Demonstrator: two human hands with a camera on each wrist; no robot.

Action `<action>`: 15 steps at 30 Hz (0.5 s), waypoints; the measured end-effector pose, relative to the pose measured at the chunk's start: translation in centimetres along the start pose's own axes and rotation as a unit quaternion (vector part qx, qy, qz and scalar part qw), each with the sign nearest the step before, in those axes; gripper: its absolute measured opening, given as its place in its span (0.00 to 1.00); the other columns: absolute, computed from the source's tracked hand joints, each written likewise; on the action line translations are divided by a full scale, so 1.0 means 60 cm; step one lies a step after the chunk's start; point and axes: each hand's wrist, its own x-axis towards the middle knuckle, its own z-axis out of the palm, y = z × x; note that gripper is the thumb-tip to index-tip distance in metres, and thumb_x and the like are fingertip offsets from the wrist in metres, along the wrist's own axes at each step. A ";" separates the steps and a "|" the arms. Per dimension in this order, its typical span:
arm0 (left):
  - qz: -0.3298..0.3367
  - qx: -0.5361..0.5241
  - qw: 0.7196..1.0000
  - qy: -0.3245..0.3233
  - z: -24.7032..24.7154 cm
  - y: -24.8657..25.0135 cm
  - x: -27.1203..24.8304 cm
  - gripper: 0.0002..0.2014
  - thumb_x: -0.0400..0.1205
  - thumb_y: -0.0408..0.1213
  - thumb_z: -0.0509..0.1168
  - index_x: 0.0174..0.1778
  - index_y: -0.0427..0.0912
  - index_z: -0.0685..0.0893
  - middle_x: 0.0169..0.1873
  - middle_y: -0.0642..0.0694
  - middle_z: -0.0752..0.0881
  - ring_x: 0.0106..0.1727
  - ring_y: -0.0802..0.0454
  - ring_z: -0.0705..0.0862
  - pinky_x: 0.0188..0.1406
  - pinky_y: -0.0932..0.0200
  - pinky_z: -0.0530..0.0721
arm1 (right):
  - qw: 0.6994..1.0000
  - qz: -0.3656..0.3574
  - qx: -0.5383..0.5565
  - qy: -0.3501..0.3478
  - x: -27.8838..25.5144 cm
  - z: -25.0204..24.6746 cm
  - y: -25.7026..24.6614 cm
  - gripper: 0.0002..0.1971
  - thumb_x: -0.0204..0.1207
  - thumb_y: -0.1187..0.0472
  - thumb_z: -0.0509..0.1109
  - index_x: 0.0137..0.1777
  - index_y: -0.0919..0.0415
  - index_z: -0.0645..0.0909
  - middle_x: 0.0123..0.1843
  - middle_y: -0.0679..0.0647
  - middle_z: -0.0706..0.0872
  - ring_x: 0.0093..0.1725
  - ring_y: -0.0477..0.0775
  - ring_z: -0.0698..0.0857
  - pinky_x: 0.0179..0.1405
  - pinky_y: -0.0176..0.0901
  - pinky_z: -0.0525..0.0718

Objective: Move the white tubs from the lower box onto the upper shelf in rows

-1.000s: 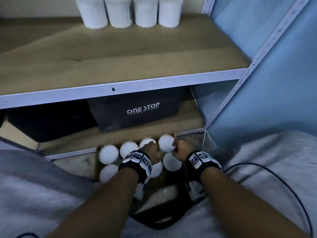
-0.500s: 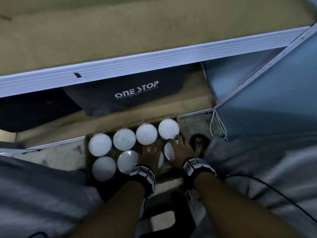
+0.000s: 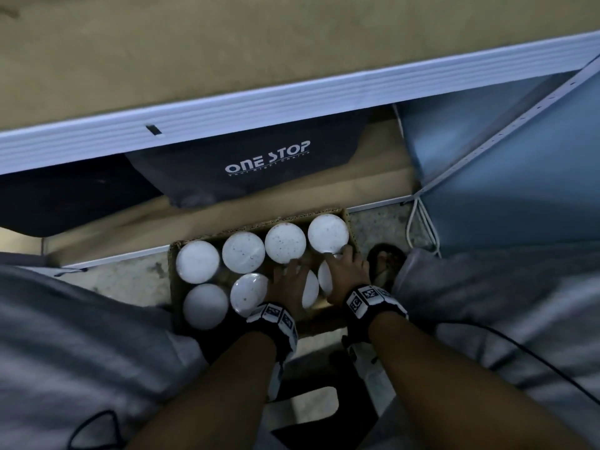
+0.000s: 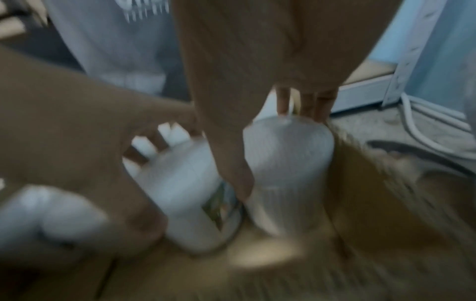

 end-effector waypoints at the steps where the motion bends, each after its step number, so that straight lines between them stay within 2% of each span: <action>1: -0.001 -0.023 1.000 -0.002 -0.009 0.000 -0.004 0.46 0.72 0.51 0.72 0.82 0.50 0.53 0.79 0.44 0.57 0.74 0.33 0.65 0.65 0.39 0.77 | 1.000 0.002 0.009 0.000 -0.004 -0.010 -0.001 0.41 0.64 0.53 0.77 0.77 0.50 0.62 0.75 0.63 0.61 0.71 0.71 0.67 0.71 0.61 0.67; 5: 0.011 -0.071 0.997 0.024 -0.064 0.007 -0.029 0.42 0.71 0.53 0.71 0.80 0.50 0.60 0.75 0.43 0.64 0.73 0.33 0.69 0.71 0.37 0.72 | 0.999 -0.006 0.039 -0.030 -0.028 -0.064 0.002 0.42 0.67 0.50 0.76 0.79 0.48 0.59 0.79 0.65 0.56 0.76 0.74 0.62 0.73 0.66 0.63; 9: 0.013 -0.090 0.996 0.014 -0.141 0.016 -0.066 0.46 0.65 0.52 0.73 0.78 0.54 0.59 0.74 0.46 0.61 0.76 0.33 0.64 0.70 0.34 0.72 | 0.999 -0.011 0.031 -0.031 -0.064 -0.131 -0.001 0.49 0.62 0.53 0.80 0.81 0.46 0.56 0.83 0.64 0.52 0.80 0.73 0.56 0.76 0.66 0.63; 11: 0.025 -0.084 0.996 0.035 -0.183 0.020 -0.094 0.46 0.63 0.52 0.73 0.76 0.52 0.60 0.72 0.47 0.62 0.75 0.35 0.67 0.68 0.36 0.75 | 0.999 -0.014 0.032 -0.011 -0.082 -0.159 -0.014 0.49 0.59 0.53 0.81 0.79 0.45 0.58 0.82 0.62 0.54 0.80 0.73 0.58 0.76 0.65 0.64; 13: 0.049 -0.076 0.994 0.068 -0.220 0.021 -0.121 0.40 0.65 0.48 0.74 0.73 0.49 0.66 0.68 0.45 0.68 0.71 0.39 0.71 0.67 0.41 0.77 | 0.999 -0.021 0.012 0.023 -0.107 -0.188 -0.029 0.47 0.53 0.48 0.80 0.74 0.42 0.62 0.77 0.59 0.62 0.75 0.71 0.64 0.74 0.66 0.68; 15: 0.049 -0.081 0.991 0.095 -0.257 0.016 -0.149 0.41 0.62 0.46 0.77 0.72 0.49 0.69 0.67 0.45 0.72 0.68 0.40 0.74 0.65 0.46 0.80 | 0.997 -0.030 0.009 0.065 -0.133 -0.215 -0.038 0.42 0.51 0.47 0.79 0.68 0.41 0.66 0.73 0.58 0.67 0.71 0.70 0.68 0.72 0.64 0.70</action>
